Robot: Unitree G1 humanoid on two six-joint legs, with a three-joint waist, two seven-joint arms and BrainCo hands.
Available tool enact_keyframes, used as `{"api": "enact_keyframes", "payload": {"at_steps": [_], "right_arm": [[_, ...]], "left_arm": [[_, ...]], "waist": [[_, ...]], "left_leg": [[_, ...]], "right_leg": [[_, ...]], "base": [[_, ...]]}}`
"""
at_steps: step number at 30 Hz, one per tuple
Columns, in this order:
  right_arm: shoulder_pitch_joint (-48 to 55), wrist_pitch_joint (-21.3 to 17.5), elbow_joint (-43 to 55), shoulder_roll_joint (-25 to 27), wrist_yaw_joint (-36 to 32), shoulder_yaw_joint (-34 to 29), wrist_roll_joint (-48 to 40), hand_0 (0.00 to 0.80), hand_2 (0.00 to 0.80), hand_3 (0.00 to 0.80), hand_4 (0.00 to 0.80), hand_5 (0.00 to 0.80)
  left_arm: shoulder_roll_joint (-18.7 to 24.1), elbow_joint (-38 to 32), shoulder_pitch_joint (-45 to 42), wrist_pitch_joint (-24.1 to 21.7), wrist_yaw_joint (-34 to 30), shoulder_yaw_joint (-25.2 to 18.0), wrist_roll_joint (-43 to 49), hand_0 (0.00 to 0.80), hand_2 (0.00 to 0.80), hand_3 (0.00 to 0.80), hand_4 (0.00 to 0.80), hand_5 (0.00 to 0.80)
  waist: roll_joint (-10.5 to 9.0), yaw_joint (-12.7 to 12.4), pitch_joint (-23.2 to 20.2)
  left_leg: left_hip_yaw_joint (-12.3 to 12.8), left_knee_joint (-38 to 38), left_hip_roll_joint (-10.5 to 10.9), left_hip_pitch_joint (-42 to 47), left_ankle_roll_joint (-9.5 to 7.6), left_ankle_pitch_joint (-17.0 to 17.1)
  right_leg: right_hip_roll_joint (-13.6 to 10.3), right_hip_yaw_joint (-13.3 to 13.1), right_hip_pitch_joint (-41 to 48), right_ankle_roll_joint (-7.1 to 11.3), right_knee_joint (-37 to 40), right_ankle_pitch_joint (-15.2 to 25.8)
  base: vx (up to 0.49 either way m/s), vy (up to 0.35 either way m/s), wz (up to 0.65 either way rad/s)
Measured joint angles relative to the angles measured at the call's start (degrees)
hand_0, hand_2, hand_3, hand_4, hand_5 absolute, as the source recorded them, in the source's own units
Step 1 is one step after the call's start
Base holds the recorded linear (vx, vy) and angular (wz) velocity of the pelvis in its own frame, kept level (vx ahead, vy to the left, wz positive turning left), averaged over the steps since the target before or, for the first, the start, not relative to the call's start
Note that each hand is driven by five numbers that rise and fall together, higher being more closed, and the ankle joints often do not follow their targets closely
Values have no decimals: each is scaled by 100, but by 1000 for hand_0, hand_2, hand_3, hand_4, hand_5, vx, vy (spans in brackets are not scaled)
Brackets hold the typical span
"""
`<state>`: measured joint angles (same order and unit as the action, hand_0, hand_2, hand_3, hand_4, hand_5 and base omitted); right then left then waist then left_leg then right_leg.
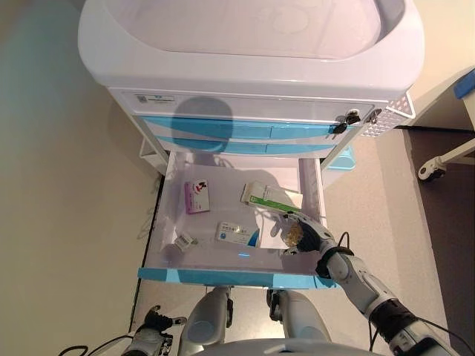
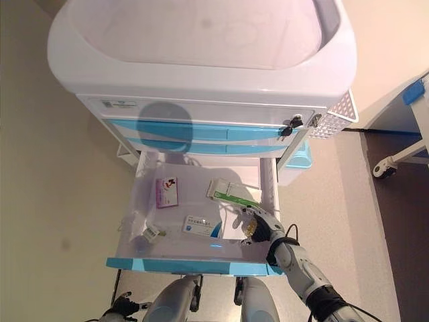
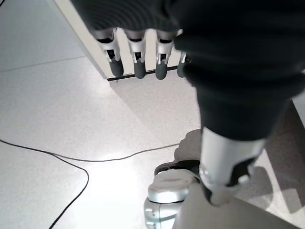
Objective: Open the drawer and pick up the medicine
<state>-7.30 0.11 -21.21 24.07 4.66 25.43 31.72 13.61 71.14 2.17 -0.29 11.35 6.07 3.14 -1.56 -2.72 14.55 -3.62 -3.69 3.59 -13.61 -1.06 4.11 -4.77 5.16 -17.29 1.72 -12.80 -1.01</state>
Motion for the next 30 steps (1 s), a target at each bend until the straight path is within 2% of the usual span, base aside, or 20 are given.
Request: {"api": "enact_keyframes", "payload": {"at_steps": [14,23,24,25,26,27,30], "right_arm": [[-621,271,-932,-355,333,159,-5,0,0,0,0,0],[-993,378,-1563,-381,338,394,899,0,0,0,0,0],[-1058,403,-1626,-384,335,444,1045,254,254,254,254,254],[-1070,412,-1643,-394,335,456,1105,386,386,386,386,386],[-1090,412,-1669,-418,340,477,1168,618,618,618,618,618],[-1197,436,-1721,-470,342,474,1265,800,800,800,800,800],[-1296,477,-1769,-487,324,517,1378,800,800,800,800,800]], "left_arm": [[-2,-2,2,7,73,74,-10,0,0,0,0,0],[0,1,5,11,9,178,-16,0,0,0,0,0],[3,1,4,12,-13,226,-16,0,0,0,0,0],[4,1,4,12,-17,243,-16,0,0,0,0,0],[4,2,4,12,-19,246,-16,0,0,0,0,0],[4,2,8,12,-29,252,-16,0,0,0,0,0],[10,-1,11,11,-43,287,-20,0,0,0,0,0]], "waist": [[-2,-60,-3],[-35,-115,-23],[-62,-114,-39],[-84,-115,-56],[-103,-118,-81],[-133,-113,-91],[-178,-116,-123]], "left_leg": [[-19,-14,1,-4,0,0],[-55,-50,20,-24,-1,-1],[-59,-60,19,-36,-1,-1],[-65,-67,20,-57,-1,-1],[-77,-80,22,-90,0,-2],[-114,-102,24,-114,2,-1],[-126,-103,26,-109,3,-2]], "right_leg": [[-1,12,10,0,-8,0],[-23,25,-51,-8,-153,-92],[-22,30,-60,-13,-160,-96],[-23,32,-78,-19,-172,-103],[-23,40,-106,-28,-179,-111],[-23,60,-114,-25,-179,-109],[-25,68,-106,-17,-181,-117]], "base": [[0,0,0],[-2,2,1],[0,0,0],[-4,-1,3],[1,0,9],[1,0,9],[0,0,3]]}}
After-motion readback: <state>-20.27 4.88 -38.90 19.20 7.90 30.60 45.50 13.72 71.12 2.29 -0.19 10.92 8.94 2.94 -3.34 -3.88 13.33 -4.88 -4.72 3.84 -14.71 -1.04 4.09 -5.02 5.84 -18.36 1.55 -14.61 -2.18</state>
